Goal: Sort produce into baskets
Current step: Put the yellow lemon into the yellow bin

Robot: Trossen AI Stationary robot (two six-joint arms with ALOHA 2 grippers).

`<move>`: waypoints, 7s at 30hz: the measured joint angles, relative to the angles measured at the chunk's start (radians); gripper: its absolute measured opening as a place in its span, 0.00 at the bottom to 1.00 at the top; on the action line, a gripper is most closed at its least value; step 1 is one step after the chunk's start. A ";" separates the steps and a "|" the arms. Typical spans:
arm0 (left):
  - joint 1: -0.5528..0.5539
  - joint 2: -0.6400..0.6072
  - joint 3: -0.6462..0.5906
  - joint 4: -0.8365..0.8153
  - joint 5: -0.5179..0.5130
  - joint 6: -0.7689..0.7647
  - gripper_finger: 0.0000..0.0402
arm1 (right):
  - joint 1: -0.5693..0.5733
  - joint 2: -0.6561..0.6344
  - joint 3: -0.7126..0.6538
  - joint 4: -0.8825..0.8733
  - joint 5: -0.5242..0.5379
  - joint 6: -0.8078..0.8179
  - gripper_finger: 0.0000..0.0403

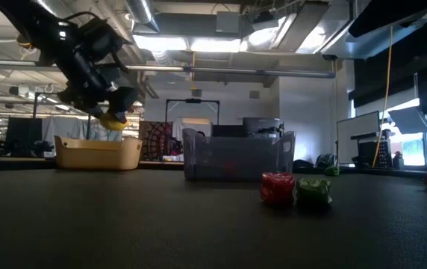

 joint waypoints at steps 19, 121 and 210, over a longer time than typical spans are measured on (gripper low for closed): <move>0.078 0.196 -0.032 0.152 0.043 0.032 0.67 | 0.000 0.000 0.000 -0.001 0.000 -0.002 0.66; -1.239 0.332 0.621 -0.330 0.315 -0.244 0.77 | 0.000 0.000 0.000 -0.025 -0.021 0.003 0.66; -1.592 0.691 0.614 -0.827 1.149 -1.582 0.77 | 0.000 0.000 0.000 -0.103 0.035 -0.103 0.66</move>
